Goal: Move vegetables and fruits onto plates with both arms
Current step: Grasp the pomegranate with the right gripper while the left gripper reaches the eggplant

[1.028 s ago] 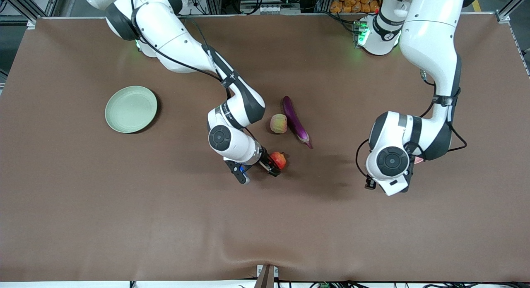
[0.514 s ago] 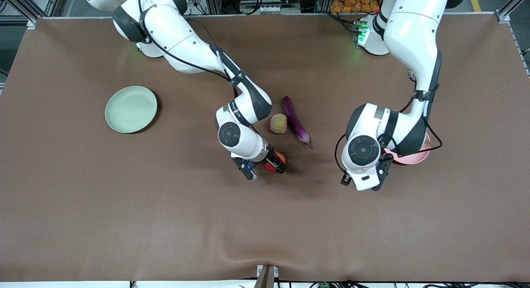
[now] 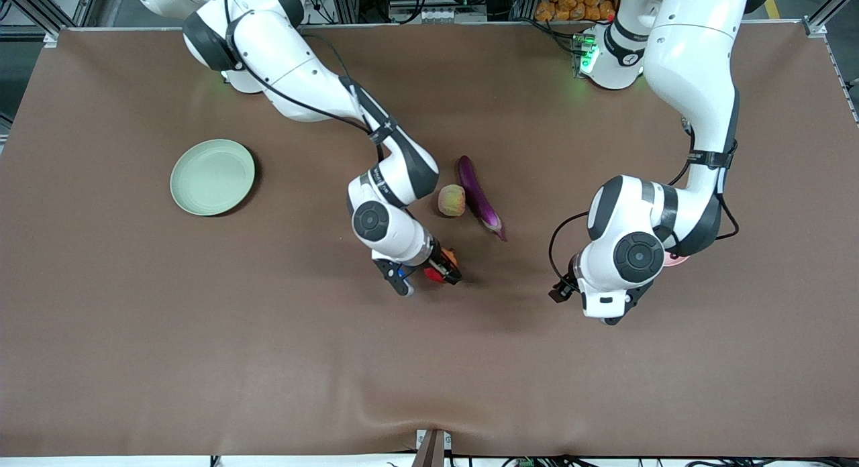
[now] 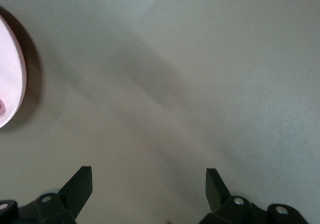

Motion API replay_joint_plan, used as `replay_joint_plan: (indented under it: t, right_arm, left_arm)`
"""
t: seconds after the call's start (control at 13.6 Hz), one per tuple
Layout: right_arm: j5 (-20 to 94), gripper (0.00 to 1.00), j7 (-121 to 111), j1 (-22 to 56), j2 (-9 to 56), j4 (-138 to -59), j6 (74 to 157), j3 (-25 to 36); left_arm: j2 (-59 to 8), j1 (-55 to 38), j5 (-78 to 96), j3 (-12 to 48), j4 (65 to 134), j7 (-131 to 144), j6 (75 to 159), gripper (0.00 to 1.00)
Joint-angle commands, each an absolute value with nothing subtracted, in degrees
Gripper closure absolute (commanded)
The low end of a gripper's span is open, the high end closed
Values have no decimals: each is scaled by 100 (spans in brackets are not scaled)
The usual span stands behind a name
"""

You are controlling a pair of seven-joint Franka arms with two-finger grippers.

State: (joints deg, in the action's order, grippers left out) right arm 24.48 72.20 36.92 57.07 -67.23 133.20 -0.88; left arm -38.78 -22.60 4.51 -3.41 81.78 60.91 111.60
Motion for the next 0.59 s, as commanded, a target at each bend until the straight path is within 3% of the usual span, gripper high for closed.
replay_joint_plan:
  t: [0.0, 0.37, 0.51]
  right_arm:
    - [2373, 100, 6578, 3148, 5380, -6496, 12169, -185]
    - [2286, 100, 4031, 2103, 4606, -6513, 9789, -97]
    - [1718, 100, 2923, 1820, 4143, -6888, 9047, -27]
  left_arm:
    - [-3885, -2617, 545, -316, 8191, 6265, 11127, 0]
    - [-3911, -3207, 545, -308, 8244, 7408, 11127, 0]
    - [-3972, -3453, 589, -308, 8297, 8274, 11179, 0]
